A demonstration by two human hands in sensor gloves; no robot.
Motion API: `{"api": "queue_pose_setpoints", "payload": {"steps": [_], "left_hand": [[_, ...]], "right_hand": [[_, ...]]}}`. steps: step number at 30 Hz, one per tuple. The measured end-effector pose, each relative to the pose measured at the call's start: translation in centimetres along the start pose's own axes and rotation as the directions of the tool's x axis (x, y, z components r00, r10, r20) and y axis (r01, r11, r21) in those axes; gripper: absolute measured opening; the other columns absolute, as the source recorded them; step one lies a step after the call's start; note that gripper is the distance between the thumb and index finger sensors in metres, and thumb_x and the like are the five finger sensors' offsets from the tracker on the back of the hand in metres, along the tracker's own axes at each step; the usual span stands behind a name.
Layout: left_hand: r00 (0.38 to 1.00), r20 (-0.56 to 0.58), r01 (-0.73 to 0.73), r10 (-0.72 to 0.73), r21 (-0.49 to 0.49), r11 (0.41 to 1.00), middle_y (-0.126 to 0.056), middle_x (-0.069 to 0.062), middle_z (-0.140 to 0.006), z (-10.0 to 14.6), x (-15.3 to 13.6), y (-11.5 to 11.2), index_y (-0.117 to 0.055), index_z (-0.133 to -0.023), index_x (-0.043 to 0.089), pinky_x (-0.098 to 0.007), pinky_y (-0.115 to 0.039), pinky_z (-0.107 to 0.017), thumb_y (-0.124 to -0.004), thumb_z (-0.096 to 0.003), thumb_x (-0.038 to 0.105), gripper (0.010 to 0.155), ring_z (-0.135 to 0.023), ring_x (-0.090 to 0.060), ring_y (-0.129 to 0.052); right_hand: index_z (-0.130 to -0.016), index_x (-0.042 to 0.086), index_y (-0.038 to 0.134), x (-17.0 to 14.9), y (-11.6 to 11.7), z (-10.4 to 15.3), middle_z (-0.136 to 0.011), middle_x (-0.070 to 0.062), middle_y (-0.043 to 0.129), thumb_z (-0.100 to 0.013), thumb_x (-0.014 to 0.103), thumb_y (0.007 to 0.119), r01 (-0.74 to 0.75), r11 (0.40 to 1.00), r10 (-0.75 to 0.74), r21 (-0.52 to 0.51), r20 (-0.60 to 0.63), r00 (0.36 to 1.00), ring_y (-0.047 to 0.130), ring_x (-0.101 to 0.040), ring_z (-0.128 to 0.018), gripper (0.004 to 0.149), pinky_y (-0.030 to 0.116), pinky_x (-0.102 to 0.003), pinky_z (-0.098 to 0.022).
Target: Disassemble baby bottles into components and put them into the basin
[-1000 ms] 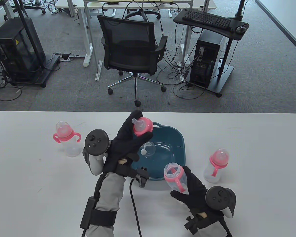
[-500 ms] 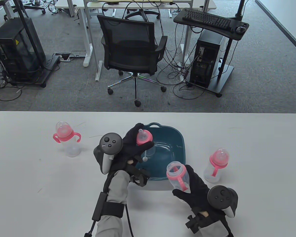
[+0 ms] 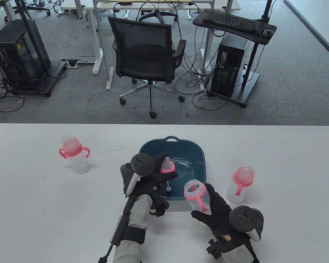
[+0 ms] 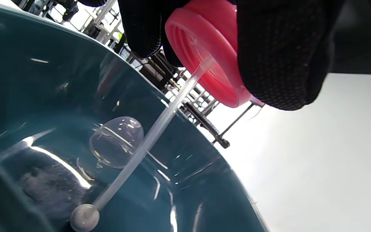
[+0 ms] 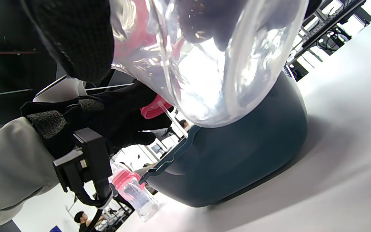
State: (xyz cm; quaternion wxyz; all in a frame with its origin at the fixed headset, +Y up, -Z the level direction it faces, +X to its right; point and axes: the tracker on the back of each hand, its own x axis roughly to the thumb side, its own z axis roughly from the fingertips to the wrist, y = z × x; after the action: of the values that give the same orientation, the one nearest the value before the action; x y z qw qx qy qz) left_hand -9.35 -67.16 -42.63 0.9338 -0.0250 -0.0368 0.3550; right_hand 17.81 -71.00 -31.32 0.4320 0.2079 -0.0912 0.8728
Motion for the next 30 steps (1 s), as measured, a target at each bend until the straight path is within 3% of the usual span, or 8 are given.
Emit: {"api": "queue_pose_setpoints", "payload": {"steps": [17, 24, 30], "left_hand": [[0.989, -0.038, 0.143, -0.145, -0.052, 0.988, -0.053, 0.004, -0.112, -0.5, -0.5, -2.8, -0.047, -0.109, 0.038, -0.056, -0.028, -0.078, -0.085, -0.0421, 0.052, 0.078, -0.114, -0.032, -0.046], [0.998, 0.037, 0.055, -0.055, -0.002, 0.999, -0.050, 0.004, -0.113, 0.6, 0.5, -1.6, -0.046, -0.109, 0.038, -0.056, -0.027, -0.078, -0.085, -0.0425, 0.052, 0.078, -0.114, -0.032, -0.043], [0.971, 0.175, -0.171, 0.161, 0.048, 0.984, -0.051, 0.003, -0.113, 3.3, 1.3, 0.4, -0.047, -0.109, 0.037, -0.056, -0.028, -0.078, -0.082, -0.0442, 0.053, 0.075, -0.113, -0.033, -0.045]], "right_hand": [[-0.111, 0.007, 0.031, 0.0, 0.1, 0.0, -0.104, -0.021, 0.057, -0.048, 0.044, 0.088, -0.007, 1.000, 0.007, 0.008, -0.001, 1.000, 0.066, -0.048, -0.088, 0.093, 0.055, -0.068, -0.063], [-0.111, 0.008, 0.031, 0.0, 0.1, 0.0, -0.104, -0.021, 0.057, -0.048, 0.044, 0.088, -0.010, 1.000, 0.010, 0.013, -0.004, 1.000, 0.065, -0.048, -0.088, 0.093, 0.055, -0.068, -0.063], [-0.112, 0.007, 0.030, 0.0, 0.1, 0.0, -0.104, -0.021, 0.057, -0.048, 0.045, 0.088, -0.015, 1.000, 0.015, 0.013, 0.001, 1.000, 0.065, -0.048, -0.088, 0.093, 0.054, -0.068, -0.063]]}}
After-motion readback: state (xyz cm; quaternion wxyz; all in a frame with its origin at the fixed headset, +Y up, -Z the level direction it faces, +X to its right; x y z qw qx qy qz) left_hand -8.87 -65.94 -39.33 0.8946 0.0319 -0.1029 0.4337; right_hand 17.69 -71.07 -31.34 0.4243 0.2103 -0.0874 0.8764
